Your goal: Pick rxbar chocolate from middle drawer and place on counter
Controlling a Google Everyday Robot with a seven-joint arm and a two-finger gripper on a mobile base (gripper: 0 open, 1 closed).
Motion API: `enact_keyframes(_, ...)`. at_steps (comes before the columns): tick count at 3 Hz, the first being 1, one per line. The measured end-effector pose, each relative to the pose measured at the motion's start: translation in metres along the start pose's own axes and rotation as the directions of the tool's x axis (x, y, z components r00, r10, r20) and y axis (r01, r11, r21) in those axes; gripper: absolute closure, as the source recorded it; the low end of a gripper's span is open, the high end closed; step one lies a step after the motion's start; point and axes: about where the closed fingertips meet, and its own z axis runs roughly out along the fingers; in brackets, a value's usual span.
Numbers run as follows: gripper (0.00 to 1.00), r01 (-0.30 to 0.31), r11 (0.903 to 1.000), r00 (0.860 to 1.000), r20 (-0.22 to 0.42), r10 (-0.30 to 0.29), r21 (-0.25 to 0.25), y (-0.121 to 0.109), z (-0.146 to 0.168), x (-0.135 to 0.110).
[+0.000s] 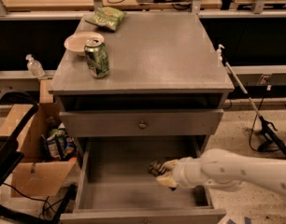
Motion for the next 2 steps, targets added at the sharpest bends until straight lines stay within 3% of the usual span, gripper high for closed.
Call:
enact_keyframes(1,1.0,-0.06,0.9971,0.996,0.065,0.057,0.048,-0.047,-0.077,-0.023)
enact_keyframes(2,1.0,-0.129,0.9901,0.987,0.1,0.123,0.055,-0.076,-0.148,-0.045)
